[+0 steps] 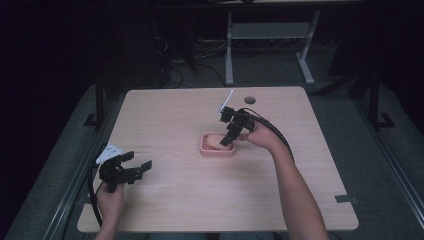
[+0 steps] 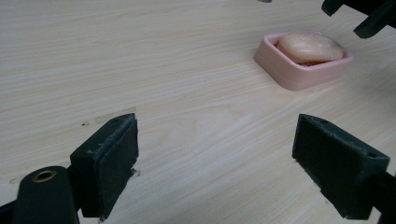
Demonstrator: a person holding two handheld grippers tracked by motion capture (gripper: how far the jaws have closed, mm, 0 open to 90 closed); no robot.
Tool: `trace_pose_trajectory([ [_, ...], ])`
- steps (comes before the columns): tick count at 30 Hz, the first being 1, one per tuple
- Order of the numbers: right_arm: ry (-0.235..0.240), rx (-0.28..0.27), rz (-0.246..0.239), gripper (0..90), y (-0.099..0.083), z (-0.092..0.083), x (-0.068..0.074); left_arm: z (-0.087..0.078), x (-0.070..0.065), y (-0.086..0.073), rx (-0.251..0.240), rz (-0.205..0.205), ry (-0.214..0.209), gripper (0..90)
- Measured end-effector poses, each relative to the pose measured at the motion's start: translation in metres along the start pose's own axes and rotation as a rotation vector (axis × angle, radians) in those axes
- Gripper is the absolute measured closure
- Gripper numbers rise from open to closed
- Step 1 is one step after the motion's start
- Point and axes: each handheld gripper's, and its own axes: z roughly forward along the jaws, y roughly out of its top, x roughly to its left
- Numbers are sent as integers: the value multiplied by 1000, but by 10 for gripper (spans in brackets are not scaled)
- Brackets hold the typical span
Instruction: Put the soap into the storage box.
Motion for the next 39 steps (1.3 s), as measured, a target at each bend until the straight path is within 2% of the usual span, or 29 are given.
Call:
trace_pose_trajectory([
  [10, -11, -13, 16, 255, -16, -8, -1, 1, -1, 0, 3, 2, 2, 142],
  [13, -13, 5, 22, 249, -20, -9, -1, 1, -1, 0, 9, 4, 2, 142],
  [23, -20, -13, 33, 252, -32, -14, 2, 1, -1, 0, 5, 5, 2, 142],
  [29, -18, 2, 45, 253, -41, -14, 2, 1, -1, 0, 6, 7, 2, 142],
  [39, -35, -25, 50, 253, -52, -23, 6, 1, -2, 0, 5, 6, 3, 142],
])
